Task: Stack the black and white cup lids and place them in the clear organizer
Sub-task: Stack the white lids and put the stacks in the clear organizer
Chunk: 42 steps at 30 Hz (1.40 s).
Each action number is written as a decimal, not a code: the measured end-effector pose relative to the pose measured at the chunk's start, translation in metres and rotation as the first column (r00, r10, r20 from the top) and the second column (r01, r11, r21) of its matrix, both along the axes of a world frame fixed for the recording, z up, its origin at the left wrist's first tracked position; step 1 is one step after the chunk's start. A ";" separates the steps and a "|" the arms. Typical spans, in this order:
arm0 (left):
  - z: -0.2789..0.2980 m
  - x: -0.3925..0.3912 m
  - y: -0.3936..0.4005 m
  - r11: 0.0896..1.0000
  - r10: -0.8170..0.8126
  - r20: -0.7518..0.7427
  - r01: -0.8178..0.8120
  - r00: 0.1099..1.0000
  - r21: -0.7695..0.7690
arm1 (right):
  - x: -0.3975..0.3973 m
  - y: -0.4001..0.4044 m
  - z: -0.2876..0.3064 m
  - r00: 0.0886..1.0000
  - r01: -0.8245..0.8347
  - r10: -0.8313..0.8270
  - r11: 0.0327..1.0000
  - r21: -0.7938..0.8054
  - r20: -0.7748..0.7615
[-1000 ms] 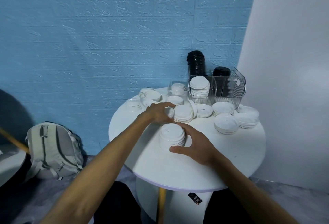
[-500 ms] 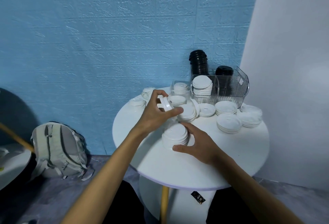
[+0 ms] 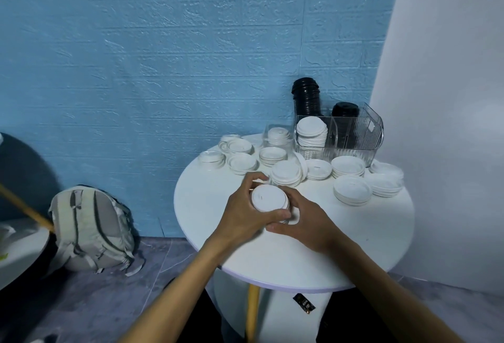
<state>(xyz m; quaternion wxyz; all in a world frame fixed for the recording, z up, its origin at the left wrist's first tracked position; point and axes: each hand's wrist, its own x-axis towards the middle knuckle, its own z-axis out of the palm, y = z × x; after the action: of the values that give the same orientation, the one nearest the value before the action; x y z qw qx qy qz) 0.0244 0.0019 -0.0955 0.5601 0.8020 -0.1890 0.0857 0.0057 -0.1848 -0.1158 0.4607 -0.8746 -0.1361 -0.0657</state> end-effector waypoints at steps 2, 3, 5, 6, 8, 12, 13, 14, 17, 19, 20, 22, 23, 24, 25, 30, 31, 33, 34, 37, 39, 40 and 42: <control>0.001 -0.001 0.000 0.999 0.012 0.009 -0.012 1.000 0.041 | 0.002 0.000 -0.003 1.000 0.008 -0.008 1.000 -0.003 -0.009; 0.000 -0.002 0.000 0.999 0.015 -0.005 -0.014 1.000 0.042 | 0.003 -0.001 -0.004 1.000 0.012 -0.013 1.000 -0.014 -0.015; -0.002 -0.003 -0.001 0.999 0.034 -0.030 -0.033 0.999 0.027 | 0.003 -0.001 -0.005 1.000 0.017 -0.018 0.999 -0.027 -0.018; -0.003 -0.003 -0.001 0.999 0.048 -0.028 -0.047 0.998 0.019 | 0.003 -0.001 -0.004 1.000 0.017 -0.017 0.999 -0.030 -0.014; -0.003 -0.003 -0.001 0.998 0.067 -0.020 -0.067 0.998 0.006 | 0.001 -0.001 -0.002 1.000 0.007 -0.007 0.999 -0.033 -0.005; -0.002 -0.003 0.000 0.998 0.066 -0.063 -0.065 0.996 0.013 | 0.001 0.000 -0.001 1.000 -0.005 0.005 0.999 -0.039 0.007; -0.002 -0.003 0.001 0.998 0.060 -0.074 -0.059 0.995 0.016 | 0.000 0.000 -0.001 1.000 -0.006 0.006 0.999 -0.040 0.010; -0.001 -0.003 0.001 0.998 0.055 -0.082 -0.054 0.995 0.018 | 0.000 0.000 -0.001 1.000 -0.007 0.007 0.999 -0.039 0.013; -0.002 -0.004 0.001 1.000 0.006 -0.113 -0.007 0.994 -0.007 | -0.002 0.000 0.000 1.000 -0.016 0.017 0.999 -0.033 0.021; -0.002 -0.003 0.003 0.999 -0.043 -0.144 0.040 0.989 -0.021 | -0.004 0.001 0.002 0.999 -0.021 0.023 0.999 -0.038 0.031; -0.003 -0.002 0.005 0.998 -0.065 -0.163 0.061 0.984 -0.027 | -0.005 0.002 0.004 0.999 -0.028 0.029 0.999 -0.042 0.035; -0.004 -0.001 0.006 0.995 -0.102 -0.182 0.098 0.978 -0.031 | -0.006 0.003 0.006 0.998 -0.037 0.038 0.998 -0.042 0.045; -0.005 -0.001 0.006 0.994 -0.113 -0.191 0.108 0.975 -0.035 | -0.007 0.003 0.007 0.998 -0.040 0.042 0.999 -0.035 0.050; -0.005 0.000 0.007 0.993 -0.116 -0.195 0.112 0.974 -0.034 | -0.008 0.004 0.008 0.997 -0.045 0.046 0.999 -0.026 0.055; -0.007 0.001 0.007 0.992 -0.123 -0.195 0.119 0.973 -0.032 | -0.008 0.004 0.009 0.997 -0.049 0.050 0.999 -0.019 0.061; -0.012 0.000 0.007 0.990 -0.136 -0.178 0.138 0.975 0.000 | -0.009 0.004 0.009 0.997 -0.056 0.057 0.998 -0.027 0.060; -0.011 0.000 0.007 0.990 -0.141 -0.180 0.143 0.973 -0.002 | -0.008 0.003 0.009 0.997 -0.053 0.055 0.998 -0.028 0.060; -0.011 0.001 0.008 0.987 -0.156 -0.192 0.161 0.969 0.011 | -0.008 0.003 0.008 0.997 -0.049 0.051 0.998 -0.027 0.057; -0.008 0.002 0.008 0.982 -0.174 -0.199 0.185 0.964 0.037 | -0.008 0.002 0.008 0.997 -0.044 0.045 0.999 -0.026 0.058; 0.008 0.016 0.012 0.979 -0.201 -0.233 0.198 0.951 -0.037 | -0.005 0.001 0.006 0.998 -0.016 0.019 0.999 -0.051 0.058; 0.019 0.033 0.014 0.991 -0.113 -0.210 0.096 0.971 -0.093 | -0.003 0.001 0.004 0.999 0.000 0.003 0.998 -0.066 0.050; 0.023 0.043 0.015 0.999 -0.039 -0.156 0.035 0.987 -0.030 | -0.003 0.000 0.004 0.999 0.002 0.001 0.998 -0.067 0.046; 0.029 0.060 0.013 0.986 0.061 -0.078 -0.048 0.995 0.160 | -0.002 0.000 0.003 0.999 0.002 0.001 0.998 -0.068 0.045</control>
<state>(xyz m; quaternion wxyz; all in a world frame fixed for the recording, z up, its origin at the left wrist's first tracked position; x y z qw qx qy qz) 0.0839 0.0150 -0.0662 0.4994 0.8516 -0.1500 0.0525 0.0037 -0.1850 -0.1124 0.4275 -0.8881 -0.1483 -0.0807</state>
